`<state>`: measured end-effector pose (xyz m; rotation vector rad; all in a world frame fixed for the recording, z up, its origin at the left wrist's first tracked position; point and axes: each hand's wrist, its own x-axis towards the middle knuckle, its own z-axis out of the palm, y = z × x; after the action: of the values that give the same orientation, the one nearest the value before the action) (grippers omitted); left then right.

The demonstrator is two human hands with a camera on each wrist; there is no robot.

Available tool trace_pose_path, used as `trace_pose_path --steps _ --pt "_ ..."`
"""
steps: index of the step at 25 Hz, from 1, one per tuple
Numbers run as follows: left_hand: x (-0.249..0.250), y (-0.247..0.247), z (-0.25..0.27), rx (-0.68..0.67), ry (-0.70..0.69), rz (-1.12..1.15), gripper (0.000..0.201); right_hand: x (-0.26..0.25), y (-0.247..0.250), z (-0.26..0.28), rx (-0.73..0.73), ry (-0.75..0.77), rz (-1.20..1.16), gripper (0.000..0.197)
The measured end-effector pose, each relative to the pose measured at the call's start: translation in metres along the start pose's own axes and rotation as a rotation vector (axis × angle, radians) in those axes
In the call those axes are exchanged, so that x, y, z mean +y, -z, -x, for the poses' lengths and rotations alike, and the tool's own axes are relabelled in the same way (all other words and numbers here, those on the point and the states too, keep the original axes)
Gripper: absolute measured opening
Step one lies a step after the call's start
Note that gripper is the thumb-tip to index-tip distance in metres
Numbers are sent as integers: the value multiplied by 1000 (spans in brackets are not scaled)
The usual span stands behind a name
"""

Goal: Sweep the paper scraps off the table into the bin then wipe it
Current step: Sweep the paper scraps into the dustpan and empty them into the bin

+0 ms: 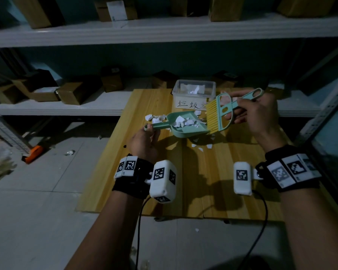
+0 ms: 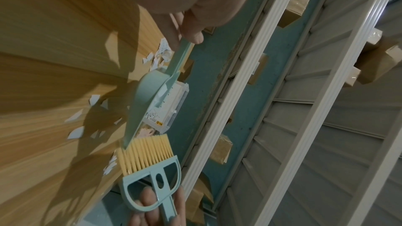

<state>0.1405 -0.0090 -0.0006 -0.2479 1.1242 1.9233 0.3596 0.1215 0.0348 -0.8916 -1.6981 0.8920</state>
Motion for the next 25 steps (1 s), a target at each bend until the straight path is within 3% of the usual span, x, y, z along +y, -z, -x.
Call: trace_pose_path --steps 4,9,13,18,25 --pt "-2 0 0 -5 -24 -29 19 -5 -1 1 11 2 -92 25" --pt "0 -2 1 14 -14 -26 5 -2 -4 1 7 -3 -10 24" --pt "-2 -2 0 2 -27 3 6 -3 -3 0 21 -1 -13 23" --pt "-1 -2 1 14 -33 -42 24 -6 -2 2 -3 15 -41 23" --pt "3 -3 5 33 -16 -7 8 4 -3 -1 13 5 88 24"
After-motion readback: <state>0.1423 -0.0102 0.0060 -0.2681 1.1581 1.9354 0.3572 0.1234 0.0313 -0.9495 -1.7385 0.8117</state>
